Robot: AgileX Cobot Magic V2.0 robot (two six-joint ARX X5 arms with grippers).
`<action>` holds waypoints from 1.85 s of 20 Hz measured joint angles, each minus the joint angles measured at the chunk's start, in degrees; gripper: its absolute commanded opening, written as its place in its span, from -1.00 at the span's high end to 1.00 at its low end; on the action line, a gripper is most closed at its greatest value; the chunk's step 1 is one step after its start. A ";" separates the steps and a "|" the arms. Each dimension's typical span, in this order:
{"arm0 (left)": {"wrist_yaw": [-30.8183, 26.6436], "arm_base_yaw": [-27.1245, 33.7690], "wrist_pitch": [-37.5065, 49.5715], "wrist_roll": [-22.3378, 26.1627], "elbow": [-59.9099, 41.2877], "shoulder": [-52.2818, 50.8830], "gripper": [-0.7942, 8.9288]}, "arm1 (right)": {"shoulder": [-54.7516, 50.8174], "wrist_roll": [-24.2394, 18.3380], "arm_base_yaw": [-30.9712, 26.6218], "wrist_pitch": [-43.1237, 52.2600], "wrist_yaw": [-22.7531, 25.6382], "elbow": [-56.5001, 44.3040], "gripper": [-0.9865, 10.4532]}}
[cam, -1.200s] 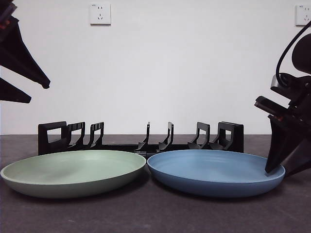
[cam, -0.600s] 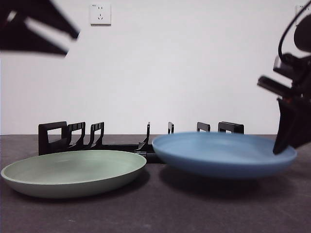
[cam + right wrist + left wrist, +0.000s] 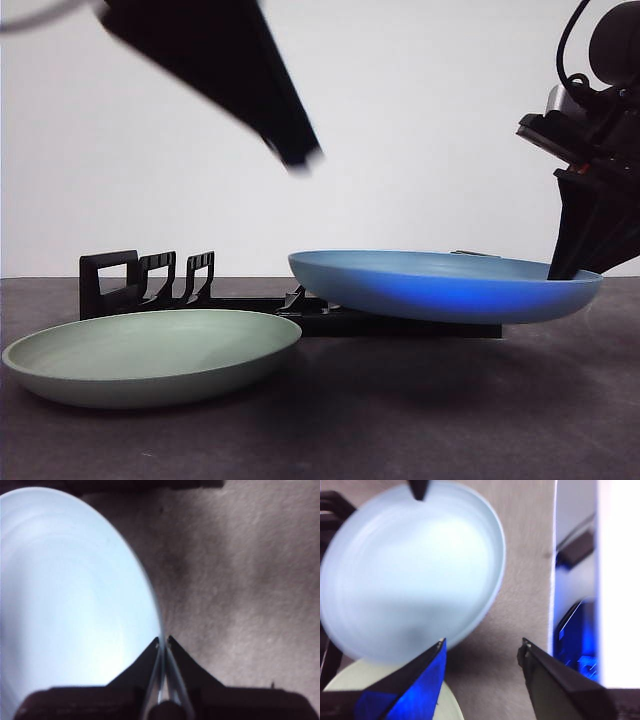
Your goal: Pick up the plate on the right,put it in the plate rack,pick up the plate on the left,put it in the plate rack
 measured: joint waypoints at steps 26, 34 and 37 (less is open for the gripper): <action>3.17 -1.84 9.11 10.82 0.00 15.12 0.72 | 0.00 -0.76 0.55 -2.49 -2.58 0.00 0.84; 1.88 -2.45 9.60 13.09 0.00 15.69 0.85 | -2.23 -1.55 0.52 -2.47 -2.47 0.00 0.79; -0.76 -3.98 7.74 10.91 1.64 15.65 0.85 | -7.28 -1.38 0.07 -1.99 -2.78 0.00 0.58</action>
